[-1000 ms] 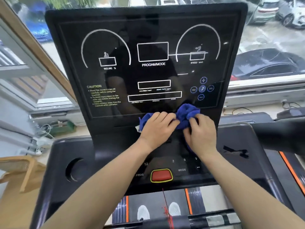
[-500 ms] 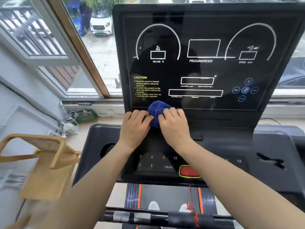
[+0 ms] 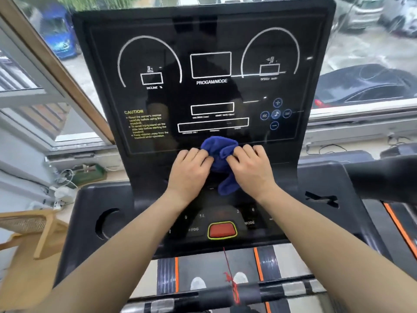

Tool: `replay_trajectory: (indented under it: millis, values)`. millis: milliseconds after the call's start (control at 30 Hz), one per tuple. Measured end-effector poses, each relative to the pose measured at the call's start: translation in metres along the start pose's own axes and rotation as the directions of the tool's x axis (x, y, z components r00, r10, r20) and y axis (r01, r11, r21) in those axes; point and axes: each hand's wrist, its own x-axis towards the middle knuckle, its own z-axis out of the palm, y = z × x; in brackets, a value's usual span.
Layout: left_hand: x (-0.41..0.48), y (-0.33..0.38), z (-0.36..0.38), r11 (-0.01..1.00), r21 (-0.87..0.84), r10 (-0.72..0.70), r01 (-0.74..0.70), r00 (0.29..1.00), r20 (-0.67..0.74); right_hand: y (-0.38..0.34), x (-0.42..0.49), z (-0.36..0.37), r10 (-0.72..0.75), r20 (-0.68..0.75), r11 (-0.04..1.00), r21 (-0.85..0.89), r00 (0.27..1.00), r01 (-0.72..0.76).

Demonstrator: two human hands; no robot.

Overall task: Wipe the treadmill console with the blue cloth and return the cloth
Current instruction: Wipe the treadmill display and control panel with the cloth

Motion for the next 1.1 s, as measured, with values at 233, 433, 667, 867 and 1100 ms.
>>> replay_trajectory:
  millis: [233, 433, 667, 867, 1100]
  values:
    - [0.070, 0.082, 0.035, 0.994, -0.054, 0.094, -0.096, 0.995, -0.038, 0.079, -0.044, -0.003, 0.070, -0.019, 0.991, -0.115, 0.997, -0.071]
    - [0.085, 0.103, 0.040, 0.996, -0.054, 0.069, -0.072, 0.997, -0.043, 0.093, -0.059, -0.004, 0.106, 0.000, 0.983, -0.151, 0.994, -0.105]
    - [0.025, 0.034, 0.014, 0.999, 0.028, -0.031, 0.032, 0.999, -0.028, 0.056, -0.031, 0.001, 0.137, 0.002, 0.989, -0.053, 0.991, -0.137]
    - [-0.020, -0.020, -0.016, 0.989, 0.086, -0.123, 0.118, 0.991, 0.057, -0.035, 0.027, 0.001, 0.051, 0.015, 0.997, 0.064, 0.999, -0.052]
    - [-0.067, -0.064, -0.076, 0.875, -0.015, -0.482, 0.484, 0.873, 0.077, -0.093, 0.084, -0.027, -0.018, 0.262, 0.860, 0.495, 0.965, -0.119]
